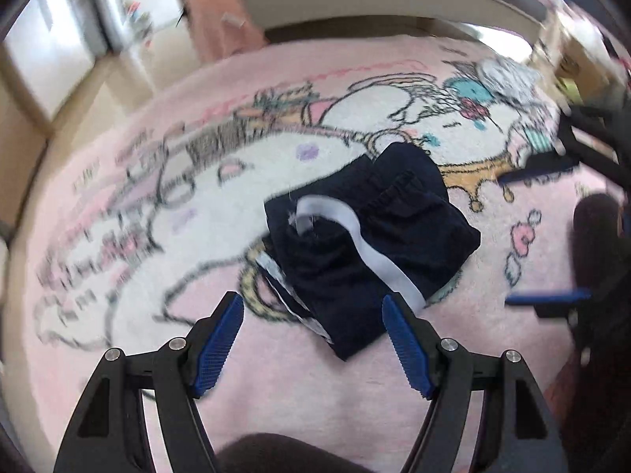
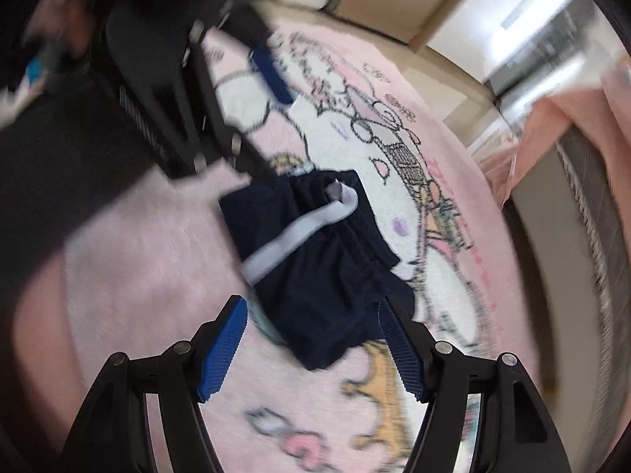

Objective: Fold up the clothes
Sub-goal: 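Lift both grippers away from the folded pants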

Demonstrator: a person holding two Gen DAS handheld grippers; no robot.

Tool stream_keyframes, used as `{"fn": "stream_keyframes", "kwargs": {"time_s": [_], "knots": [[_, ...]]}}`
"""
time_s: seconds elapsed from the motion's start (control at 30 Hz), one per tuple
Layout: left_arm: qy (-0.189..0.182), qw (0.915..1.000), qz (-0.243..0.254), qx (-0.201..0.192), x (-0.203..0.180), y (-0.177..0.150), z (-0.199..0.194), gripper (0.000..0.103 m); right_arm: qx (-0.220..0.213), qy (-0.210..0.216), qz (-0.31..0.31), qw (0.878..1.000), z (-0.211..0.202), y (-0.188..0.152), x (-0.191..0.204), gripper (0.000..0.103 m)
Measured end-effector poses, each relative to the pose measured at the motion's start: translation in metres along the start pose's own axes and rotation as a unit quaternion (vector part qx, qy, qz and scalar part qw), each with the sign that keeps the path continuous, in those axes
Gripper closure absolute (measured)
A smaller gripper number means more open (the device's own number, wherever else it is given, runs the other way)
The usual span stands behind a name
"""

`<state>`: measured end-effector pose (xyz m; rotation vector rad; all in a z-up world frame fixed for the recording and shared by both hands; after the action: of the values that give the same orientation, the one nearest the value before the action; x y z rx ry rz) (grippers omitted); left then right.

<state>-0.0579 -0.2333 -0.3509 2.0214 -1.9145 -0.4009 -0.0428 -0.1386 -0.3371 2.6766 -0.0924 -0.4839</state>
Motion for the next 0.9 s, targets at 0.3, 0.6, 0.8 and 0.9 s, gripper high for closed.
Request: {"fn": "stream_keyframes", "kwargs": {"time_s": [0.3,0.6,0.8,0.9], "knots": [[-0.002,0.9967,-0.081,0.003,0.005,0.003,0.017,0.031,-0.042,0.111,0.238,0.964,0.012,-0.009,-0.026,0.034],[0.028,0.9934,-0.090,0.064,0.010,-0.004,0.045,0.031,-0.030,0.167,0.285,0.943,0.042,-0.011,-0.019,0.034],[0.028,0.9872,-0.124,0.097,0.023,-0.014,0.058,0.031,-0.030,0.187,0.319,0.929,0.057,-0.005,-0.020,0.044],[0.042,0.9850,-0.124,0.112,0.023,-0.018,0.063,0.031,-0.025,0.198,0.314,0.928,0.064,-0.001,-0.016,0.054]]}}
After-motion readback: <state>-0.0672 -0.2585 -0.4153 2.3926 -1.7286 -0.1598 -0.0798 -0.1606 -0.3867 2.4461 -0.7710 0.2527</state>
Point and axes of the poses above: each gripper's, at about its wrist camera, not at the fingertips, and z roughly the way its jaws point, x to its left, y to its top, the point moved 6 cm from there along z, roughly the way its jaws point, and after that the axes turned 1 degree about y, right-handed, at the moved point
